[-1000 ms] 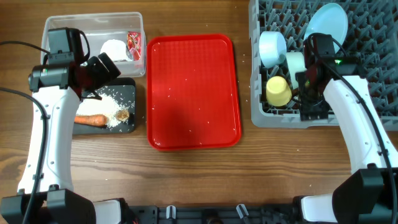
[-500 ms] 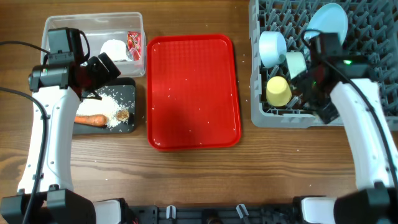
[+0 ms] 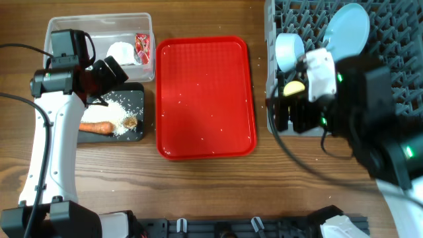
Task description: Sort waste into correct bins and load items into the dishwasher rack
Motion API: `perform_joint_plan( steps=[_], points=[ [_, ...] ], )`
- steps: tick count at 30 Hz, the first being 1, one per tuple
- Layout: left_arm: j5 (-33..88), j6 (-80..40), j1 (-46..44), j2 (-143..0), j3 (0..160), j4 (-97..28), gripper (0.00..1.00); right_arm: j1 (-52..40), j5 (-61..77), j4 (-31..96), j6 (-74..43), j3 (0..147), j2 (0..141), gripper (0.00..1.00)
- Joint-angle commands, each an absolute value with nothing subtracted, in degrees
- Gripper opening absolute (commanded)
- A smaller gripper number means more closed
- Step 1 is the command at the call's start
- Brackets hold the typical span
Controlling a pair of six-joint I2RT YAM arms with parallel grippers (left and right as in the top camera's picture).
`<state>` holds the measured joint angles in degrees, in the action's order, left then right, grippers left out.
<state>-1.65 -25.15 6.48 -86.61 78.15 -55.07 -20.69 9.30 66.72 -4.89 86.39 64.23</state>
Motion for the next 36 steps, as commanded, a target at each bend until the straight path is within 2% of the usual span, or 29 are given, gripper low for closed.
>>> perform_joint_plan(
  steps=[1,12,17,25,28,36],
  points=[
    [-2.2,-24.2,6.7,-85.5,77.8,-55.0,1.00,-22.0,10.4,65.1,-9.6,87.0,60.9,1.00],
    [-2.2,-24.3,6.7,-85.5,77.8,-55.0,1.00,-22.0,9.8,65.1,-8.5,87.0,64.4,1.00],
    [-2.2,-24.3,6.7,-85.5,77.8,-55.0,1.00,-21.9,8.8,60.0,-1.3,84.4,66.8,1.00],
    [-2.2,-24.3,6.7,-85.5,77.8,-55.0,1.00,-17.7,7.9,30.3,1.3,53.2,52.6,1.00],
    [-2.2,-24.2,6.7,-85.5,77.8,-55.0,1.00,-13.9,10.5,20.0,1.3,38.3,39.6,1.00],
    [-2.2,-24.3,6.7,-85.5,77.8,-55.0,1.00,-6.2,10.3,12.6,1.5,16.0,13.2,1.00]
  ],
)
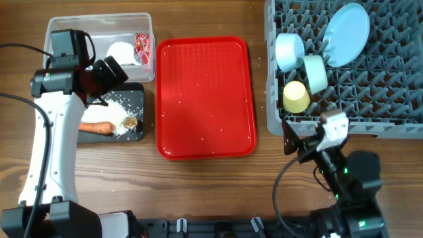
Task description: Sort waste into correct bins and load items into the dishwasher rack
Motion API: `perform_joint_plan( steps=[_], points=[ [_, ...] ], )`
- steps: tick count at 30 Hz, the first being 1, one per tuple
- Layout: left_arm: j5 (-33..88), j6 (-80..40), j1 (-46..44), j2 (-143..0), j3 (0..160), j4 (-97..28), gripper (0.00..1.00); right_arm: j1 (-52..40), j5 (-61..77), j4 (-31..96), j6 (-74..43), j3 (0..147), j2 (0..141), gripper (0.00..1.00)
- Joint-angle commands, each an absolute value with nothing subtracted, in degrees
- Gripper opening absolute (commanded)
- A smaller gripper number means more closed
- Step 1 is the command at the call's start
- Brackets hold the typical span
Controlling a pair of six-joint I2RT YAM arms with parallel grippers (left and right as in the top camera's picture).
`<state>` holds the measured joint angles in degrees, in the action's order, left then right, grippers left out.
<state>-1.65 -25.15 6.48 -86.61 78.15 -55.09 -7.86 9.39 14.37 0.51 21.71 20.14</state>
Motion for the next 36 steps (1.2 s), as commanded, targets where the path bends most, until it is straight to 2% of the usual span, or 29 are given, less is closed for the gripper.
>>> perform_joint_plan(
  steps=[1,4,9,12,15,19,36],
  points=[
    [-2.2,-24.2,6.7,-85.5,77.8,-55.0,1.00,-6.0,10.4,11.9,1.5,14.4,11.0,1.00],
    [-2.2,-24.2,6.7,-85.5,77.8,-55.0,1.00,-5.8,10.4,7.9,1.5,9.8,6.0,1.00],
    [-2.2,-24.3,6.7,-85.5,77.8,-55.0,1.00,-5.8,10.4,-7.9,1.3,0.1,1.3,0.99],
    [-2.2,-24.3,6.7,-85.5,77.8,-55.0,1.00,-5.8,10.4,-7.0,1.5,0.3,0.2,1.00],
    [-2.2,-24.3,6.7,-85.5,77.8,-55.0,1.00,-5.8,10.2,-0.4,1.1,0.3,0.2,1.00],
    [-2.2,-24.3,6.7,-85.5,77.8,-55.0,1.00,-5.8,10.4,-0.8,-3.9,0.3,0.5,1.00],
    [-2.2,-24.3,6.7,-85.5,77.8,-55.0,1.00,-5.8,10.4,-0.8,-3.8,0.3,0.8,1.00]
  ],
)
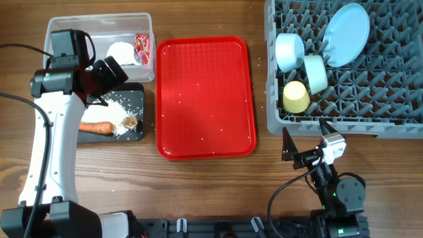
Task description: Sort waste into correct bins and load items into the dishwasher rack
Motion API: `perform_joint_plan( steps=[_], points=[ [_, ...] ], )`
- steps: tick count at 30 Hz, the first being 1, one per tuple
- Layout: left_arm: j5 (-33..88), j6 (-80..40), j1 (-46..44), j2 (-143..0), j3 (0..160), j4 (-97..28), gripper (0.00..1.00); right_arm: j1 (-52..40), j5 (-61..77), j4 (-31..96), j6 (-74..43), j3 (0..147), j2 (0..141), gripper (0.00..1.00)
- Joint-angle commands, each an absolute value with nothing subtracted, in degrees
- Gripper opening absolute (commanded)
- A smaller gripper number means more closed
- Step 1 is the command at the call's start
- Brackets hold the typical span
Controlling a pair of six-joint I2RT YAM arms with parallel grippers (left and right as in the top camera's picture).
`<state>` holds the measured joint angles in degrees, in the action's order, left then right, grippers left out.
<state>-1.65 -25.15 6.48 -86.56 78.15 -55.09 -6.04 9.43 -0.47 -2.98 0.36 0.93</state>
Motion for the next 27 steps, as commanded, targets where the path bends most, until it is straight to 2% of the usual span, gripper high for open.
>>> perform_joint_plan(
  steps=[1,5,8,12,16,19,22,27],
  points=[
    [-2.2,-24.3,6.6,-85.1,77.8,-55.0,1.00,-5.8,10.4,-0.8,-3.9,0.3,0.8,1.00],
    [-2.4,-24.3,5.5,-79.7,77.5,-54.0,1.00,-5.8,10.4,-0.8,-3.9,0.3,0.8,1.00],
    [-2.4,-24.2,4.6,-72.8,72.6,-46.0,1.00,-5.8,10.4,-0.8,-3.9,0.3,0.8,1.00],
    [3.3,-24.0,4.3,-59.0,54.3,-27.2,1.00,-5.8,10.4,-0.8,-3.8,0.3,0.8,1.00],
    [9.5,-18.6,4.2,-43.7,32.1,-3.6,1.00,-5.8,10.4,-0.8,-3.9,0.3,0.8,1.00],
    [9.8,-18.4,4.2,-33.5,19.5,6.2,1.00,-5.8,10.4,-0.8,-3.9,0.3,0.8,1.00],
    [9.8,-16.8,4.2,-21.1,8.3,9.0,1.00,-5.8,10.4,-0.8,-3.9,0.3,0.8,1.00],
    [10.2,-15.1,4.2,-10.2,1.3,9.0,1.00,-5.8,10.4,-0.8,-3.8,0.3,0.8,1.00]
  ],
)
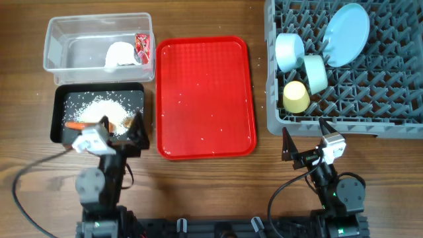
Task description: Sort waste into correct bins and load items into the dishwasher rack
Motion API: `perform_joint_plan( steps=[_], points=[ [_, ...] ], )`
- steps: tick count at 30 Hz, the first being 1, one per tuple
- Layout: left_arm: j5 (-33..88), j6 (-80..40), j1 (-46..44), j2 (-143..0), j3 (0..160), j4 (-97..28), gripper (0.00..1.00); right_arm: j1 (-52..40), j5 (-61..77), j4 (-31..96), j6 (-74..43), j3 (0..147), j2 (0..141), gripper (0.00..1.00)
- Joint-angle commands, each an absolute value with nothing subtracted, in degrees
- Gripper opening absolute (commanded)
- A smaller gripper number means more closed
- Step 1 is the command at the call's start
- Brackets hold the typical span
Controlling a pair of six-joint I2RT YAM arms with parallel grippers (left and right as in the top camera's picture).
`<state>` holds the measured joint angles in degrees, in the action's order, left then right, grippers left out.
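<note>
The red tray (205, 99) lies mid-table, bare except for crumbs. In the grey dishwasher rack (277, 119) at the right stand a blue plate (347, 26), a white cup (289, 50), a pale green cup (316, 73) and a yellow cup (295, 96). The clear bin (66, 30) holds a white crumpled piece (119, 54) and a red wrapper (141, 46). The black bin (59, 99) holds rice and a carrot (73, 125). My left gripper (112, 130) is open over the black bin's near edge. My right gripper (304, 137) is open just in front of the rack, empty.
Both arms are folded back low at the table's front edge. Bare wood runs along the front between them and in a strip between the tray and the rack. The rack's near wall stands close behind the right gripper.
My left arm, which reached up over the clear and black bins, is now drawn back to the front edge with its gripper open at the black bin's near side. The right arm has not moved.
At first my right arm was over the rack beside the yellow cup and my left arm hung over the bins. Then the right arm stood off the rack at its front edge, then lower still. Now both arms are drawn back, empty.
</note>
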<state>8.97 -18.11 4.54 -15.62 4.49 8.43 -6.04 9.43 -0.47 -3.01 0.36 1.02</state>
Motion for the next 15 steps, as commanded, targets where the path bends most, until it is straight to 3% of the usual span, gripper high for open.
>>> perform_joint_plan(
  steps=[1,8,15],
  points=[
    [10.2,-14.8,4.1,-8.8,0.5,9.0,1.00,-5.8,10.4,-0.8,-3.9,0.3,0.8,1.00],
    [8.9,-9.2,2.3,-1.0,0.3,-3.8,1.00,-5.8,10.4,-0.8,-3.8,0.3,0.8,1.00],
    [8.1,-9.2,2.3,-0.3,0.3,-3.7,1.00,-5.8,10.4,-0.8,-3.9,0.3,0.8,1.00]
  ],
)
